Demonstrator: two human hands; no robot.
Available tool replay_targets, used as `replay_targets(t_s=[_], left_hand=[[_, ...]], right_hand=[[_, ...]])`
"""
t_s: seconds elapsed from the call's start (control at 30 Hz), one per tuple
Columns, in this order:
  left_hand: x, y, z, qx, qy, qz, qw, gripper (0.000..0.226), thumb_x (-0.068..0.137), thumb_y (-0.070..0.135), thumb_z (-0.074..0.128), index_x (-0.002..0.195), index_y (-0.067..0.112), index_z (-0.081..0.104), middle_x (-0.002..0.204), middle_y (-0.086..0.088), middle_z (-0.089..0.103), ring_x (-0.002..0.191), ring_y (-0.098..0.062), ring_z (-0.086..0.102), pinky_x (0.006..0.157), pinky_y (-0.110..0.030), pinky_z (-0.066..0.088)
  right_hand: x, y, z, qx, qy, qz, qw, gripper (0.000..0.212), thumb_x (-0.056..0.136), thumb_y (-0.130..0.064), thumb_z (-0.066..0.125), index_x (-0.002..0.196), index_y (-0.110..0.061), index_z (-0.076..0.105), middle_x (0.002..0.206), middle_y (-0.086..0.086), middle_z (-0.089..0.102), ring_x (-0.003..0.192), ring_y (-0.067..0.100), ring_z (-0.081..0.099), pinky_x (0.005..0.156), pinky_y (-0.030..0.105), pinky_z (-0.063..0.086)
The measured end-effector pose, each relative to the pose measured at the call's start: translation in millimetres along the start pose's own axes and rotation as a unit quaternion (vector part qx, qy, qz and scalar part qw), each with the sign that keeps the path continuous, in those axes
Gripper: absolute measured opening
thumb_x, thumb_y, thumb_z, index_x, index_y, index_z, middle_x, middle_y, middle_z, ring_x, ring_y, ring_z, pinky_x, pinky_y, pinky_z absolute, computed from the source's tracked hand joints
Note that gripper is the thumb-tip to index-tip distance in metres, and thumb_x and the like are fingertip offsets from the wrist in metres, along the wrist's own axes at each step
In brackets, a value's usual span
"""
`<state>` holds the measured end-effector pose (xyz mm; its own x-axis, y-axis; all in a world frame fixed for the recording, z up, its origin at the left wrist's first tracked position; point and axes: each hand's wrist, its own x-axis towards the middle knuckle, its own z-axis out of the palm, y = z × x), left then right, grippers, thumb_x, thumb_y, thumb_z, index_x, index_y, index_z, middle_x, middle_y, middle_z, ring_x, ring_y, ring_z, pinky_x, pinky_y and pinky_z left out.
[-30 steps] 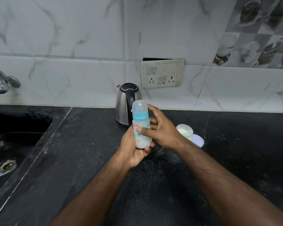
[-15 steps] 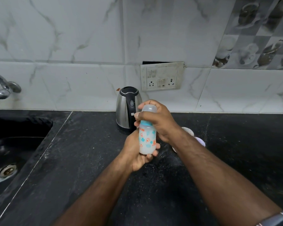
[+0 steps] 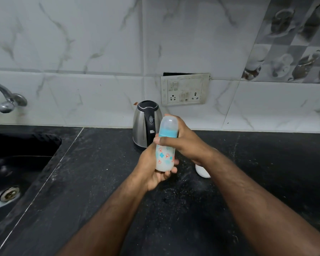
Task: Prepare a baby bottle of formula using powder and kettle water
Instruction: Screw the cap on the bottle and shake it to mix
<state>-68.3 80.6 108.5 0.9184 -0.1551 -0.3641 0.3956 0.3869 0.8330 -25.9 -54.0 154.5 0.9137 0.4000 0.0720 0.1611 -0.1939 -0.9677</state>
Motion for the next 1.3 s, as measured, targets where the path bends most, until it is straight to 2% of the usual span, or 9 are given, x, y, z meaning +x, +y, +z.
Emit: replay_targets(t_s=[0.23, 0.43, 0.57, 0.73, 0.87, 0.97, 1.1, 1.23, 1.3], left_hand=[[5, -3, -5, -0.011, 0.072, 0.031, 0.997, 0.038, 0.103, 0.043, 0.058, 0.116, 0.008, 0.066, 0.102, -0.018, 0.079, 0.078, -0.029, 0.080, 0.057, -0.037, 0.063], [12, -10, -14, -0.010, 0.095, 0.028, 0.995, 0.027, 0.111, 0.026, 0.045, 0.125, 0.012, 0.062, 0.106, -0.007, 0.081, 0.097, -0.027, 0.078, 0.070, -0.040, 0.064], [11, -11, -13, -0.087, 0.059, 0.003, 0.994, 0.040, 0.108, 0.045, 0.046, 0.122, 0.012, 0.064, 0.113, -0.013, 0.079, 0.100, -0.030, 0.078, 0.070, -0.045, 0.065], [16, -8, -17, -0.166, 0.054, -0.030, 0.984, 0.049, 0.106, 0.050, 0.046, 0.124, 0.007, 0.065, 0.118, -0.019, 0.076, 0.098, -0.035, 0.078, 0.072, -0.049, 0.065], [15, -8, -12, -0.177, 0.035, -0.026, 0.983, 0.050, 0.106, 0.049, 0.047, 0.128, 0.007, 0.065, 0.119, -0.020, 0.076, 0.106, -0.036, 0.075, 0.080, -0.052, 0.064], [15, -5, -10, -0.196, 0.036, -0.031, 0.979, 0.050, 0.108, 0.047, 0.045, 0.130, 0.006, 0.063, 0.119, -0.020, 0.075, 0.104, -0.035, 0.076, 0.073, -0.049, 0.065], [13, -5, -4, -0.199, 0.026, -0.024, 0.979, 0.053, 0.108, 0.050, 0.042, 0.130, 0.009, 0.066, 0.118, -0.018, 0.076, 0.104, -0.033, 0.076, 0.073, -0.049, 0.065], [14, -4, -6, -0.214, 0.041, -0.039, 0.975, 0.056, 0.107, 0.052, 0.043, 0.128, 0.004, 0.063, 0.120, -0.022, 0.074, 0.108, -0.038, 0.072, 0.083, -0.053, 0.061], [13, -5, -5, -0.214, 0.036, -0.041, 0.975, 0.056, 0.107, 0.052, 0.041, 0.131, 0.006, 0.062, 0.123, -0.020, 0.074, 0.110, -0.037, 0.072, 0.083, -0.053, 0.061]], right_hand=[[-6, -16, -11, -0.162, 0.045, -0.060, 0.984, 0.086, 0.083, -0.043, 0.083, 0.150, -0.039, 0.029, 0.115, -0.012, 0.064, 0.097, 0.009, 0.072, 0.091, 0.044, 0.062], [-9, -44, -22, -0.102, 0.229, -0.209, 0.945, 0.085, 0.078, -0.051, 0.080, 0.145, -0.056, 0.026, 0.111, -0.029, 0.061, 0.093, 0.003, 0.071, 0.082, 0.032, 0.062], [-20, -18, -1, -0.224, 0.108, -0.092, 0.964, 0.084, 0.086, -0.039, 0.081, 0.148, -0.045, 0.027, 0.106, -0.009, 0.067, 0.088, 0.015, 0.072, 0.084, 0.047, 0.062], [-10, -28, -7, -0.087, 0.248, -0.203, 0.943, 0.070, 0.077, -0.053, 0.079, 0.129, -0.062, 0.034, 0.098, -0.025, 0.065, 0.077, 0.008, 0.071, 0.068, 0.033, 0.063], [-17, -17, 8, -0.206, 0.130, -0.145, 0.959, 0.074, 0.082, -0.045, 0.081, 0.136, -0.058, 0.032, 0.096, -0.016, 0.067, 0.078, 0.007, 0.071, 0.077, 0.043, 0.063], [-8, -23, 0, -0.121, 0.222, -0.201, 0.946, 0.071, 0.077, -0.053, 0.078, 0.130, -0.063, 0.032, 0.097, -0.022, 0.066, 0.075, 0.007, 0.070, 0.068, 0.034, 0.063], [-14, -19, 9, -0.223, 0.133, -0.149, 0.954, 0.079, 0.080, -0.049, 0.080, 0.139, -0.055, 0.029, 0.096, -0.021, 0.065, 0.080, 0.007, 0.070, 0.077, 0.037, 0.061], [-7, -27, -3, -0.104, 0.254, -0.230, 0.934, 0.069, 0.079, -0.049, 0.079, 0.130, -0.057, 0.034, 0.098, -0.025, 0.065, 0.075, 0.005, 0.070, 0.066, 0.029, 0.062], [-11, -23, 2, -0.162, 0.192, -0.190, 0.949, 0.072, 0.082, -0.047, 0.080, 0.135, -0.053, 0.031, 0.094, -0.019, 0.066, 0.076, 0.006, 0.070, 0.071, 0.037, 0.064]])
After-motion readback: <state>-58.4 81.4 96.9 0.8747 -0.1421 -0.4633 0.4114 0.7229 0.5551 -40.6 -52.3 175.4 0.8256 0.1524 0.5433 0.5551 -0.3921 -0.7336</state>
